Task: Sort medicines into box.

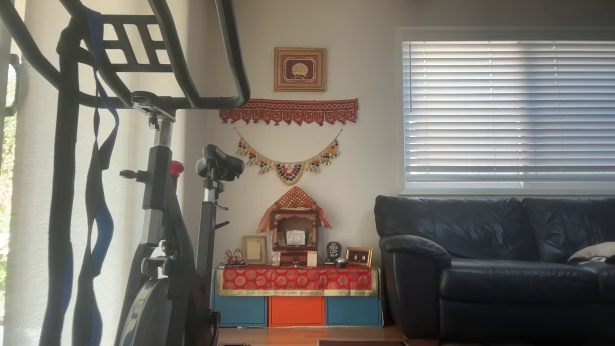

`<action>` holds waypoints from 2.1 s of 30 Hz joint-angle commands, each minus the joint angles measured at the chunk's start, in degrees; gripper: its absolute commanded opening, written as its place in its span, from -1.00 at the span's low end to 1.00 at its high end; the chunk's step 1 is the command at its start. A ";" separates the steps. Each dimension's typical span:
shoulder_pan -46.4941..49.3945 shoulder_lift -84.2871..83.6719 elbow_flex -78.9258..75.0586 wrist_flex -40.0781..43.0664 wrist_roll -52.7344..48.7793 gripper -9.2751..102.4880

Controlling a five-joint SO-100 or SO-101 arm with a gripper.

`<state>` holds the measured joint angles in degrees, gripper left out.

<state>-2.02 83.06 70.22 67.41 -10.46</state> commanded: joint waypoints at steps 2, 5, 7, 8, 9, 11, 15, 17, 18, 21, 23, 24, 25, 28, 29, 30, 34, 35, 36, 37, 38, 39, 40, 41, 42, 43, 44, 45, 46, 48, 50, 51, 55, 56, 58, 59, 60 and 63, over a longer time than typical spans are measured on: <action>-1.23 4.75 -0.70 0.00 -0.70 -0.48; -1.23 4.75 -0.70 0.00 -0.97 -0.45; -1.14 5.01 -0.62 0.09 -0.97 -0.43; -1.14 5.19 -0.44 0.09 -1.05 -0.42; -1.14 5.27 -0.35 0.09 -1.14 -0.41; -1.14 5.62 -0.18 0.18 -1.23 -0.40; -1.58 6.24 0.18 0.88 -1.14 -0.44; -2.55 6.94 0.70 2.46 -1.93 -0.46; -2.99 7.12 0.88 2.99 -2.29 -0.47; -4.66 8.17 1.32 4.39 -2.29 -0.70; -5.45 9.05 1.93 6.50 -3.52 -0.79; -5.71 10.11 2.81 7.82 -4.66 -0.80; -6.06 12.13 4.83 9.05 -6.24 -0.80; -6.86 22.32 16.00 6.94 -8.09 -0.80; -7.21 25.22 18.72 6.59 -8.61 -0.80; -7.47 27.51 20.65 6.59 -8.96 -0.80; -8.70 34.28 24.08 7.82 -6.77 -0.80; -8.88 34.89 24.26 7.91 -5.89 -0.81; -8.96 35.07 24.35 7.82 -5.54 -0.81; -9.23 35.07 24.52 7.82 -5.62 -0.81; -9.49 35.07 24.70 7.73 -5.71 -0.81; -10.02 35.07 25.14 7.56 -5.71 -0.81; -10.81 35.24 25.66 7.56 -5.71 -0.81; -11.69 35.95 26.37 7.47 -5.62 -0.81; -12.66 37.00 27.25 7.29 -5.54 -0.81; -13.80 38.14 27.95 7.29 -5.01 -0.81; -15.03 39.46 28.74 7.47 -4.31 -0.81; -16.26 41.13 29.79 7.56 -3.69 -0.81; -17.49 43.07 31.38 6.86 -2.72 -0.81; -19.25 46.23 34.45 4.04 -0.97 -0.81; -20.30 46.32 34.45 2.81 0.88 -0.81; -20.65 45.00 33.13 3.34 1.32 -0.81; -22.41 39.64 30.94 4.13 0.26 -0.80; -22.85 38.41 30.76 4.22 -0.18 -0.80; -23.38 37.44 31.46 2.90 -0.44 -0.80; -23.64 37.53 31.90 2.55 -0.26 -0.80; -23.99 37.71 32.17 2.55 0.00 -0.80; -25.31 40.08 34.89 1.49 0.62 -0.80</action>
<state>-25.84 119.62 106.00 70.31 -10.37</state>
